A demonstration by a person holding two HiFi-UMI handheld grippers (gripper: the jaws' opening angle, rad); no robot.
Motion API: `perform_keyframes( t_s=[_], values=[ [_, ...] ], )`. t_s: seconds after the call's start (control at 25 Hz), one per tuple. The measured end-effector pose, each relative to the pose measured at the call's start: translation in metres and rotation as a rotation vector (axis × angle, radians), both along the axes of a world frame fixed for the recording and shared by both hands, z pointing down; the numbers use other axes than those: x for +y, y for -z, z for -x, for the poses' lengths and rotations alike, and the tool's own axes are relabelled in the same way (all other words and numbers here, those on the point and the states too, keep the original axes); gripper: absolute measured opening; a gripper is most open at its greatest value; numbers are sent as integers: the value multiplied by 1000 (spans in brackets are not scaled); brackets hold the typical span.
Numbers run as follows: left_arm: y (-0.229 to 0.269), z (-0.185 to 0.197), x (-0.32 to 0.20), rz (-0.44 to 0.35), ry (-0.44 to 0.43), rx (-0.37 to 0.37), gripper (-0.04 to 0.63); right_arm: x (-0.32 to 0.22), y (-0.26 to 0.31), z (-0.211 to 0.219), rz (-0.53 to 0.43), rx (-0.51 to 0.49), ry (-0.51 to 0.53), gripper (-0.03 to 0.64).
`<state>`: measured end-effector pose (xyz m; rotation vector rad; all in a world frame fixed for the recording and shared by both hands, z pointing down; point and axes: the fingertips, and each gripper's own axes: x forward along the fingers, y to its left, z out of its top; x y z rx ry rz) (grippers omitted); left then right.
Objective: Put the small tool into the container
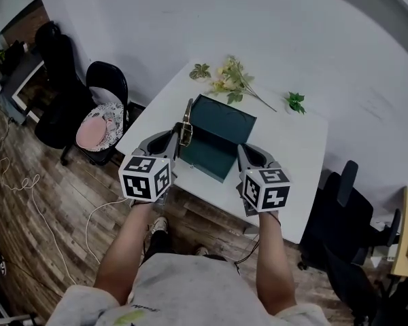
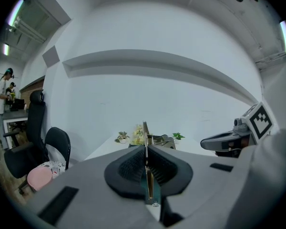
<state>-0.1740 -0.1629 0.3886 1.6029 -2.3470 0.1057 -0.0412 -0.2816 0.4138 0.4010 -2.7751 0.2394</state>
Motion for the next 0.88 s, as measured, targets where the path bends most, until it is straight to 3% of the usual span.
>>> perform_keyframes(
  t_s=[0.24,0.88],
  values=[
    [-1,25,-30,3,-82,7,8,-17,0,17,-4,13,-73,3],
    [-12,74,-88,21,-401,42,8,-36,3,38,-2,50,-389,3]
  ],
)
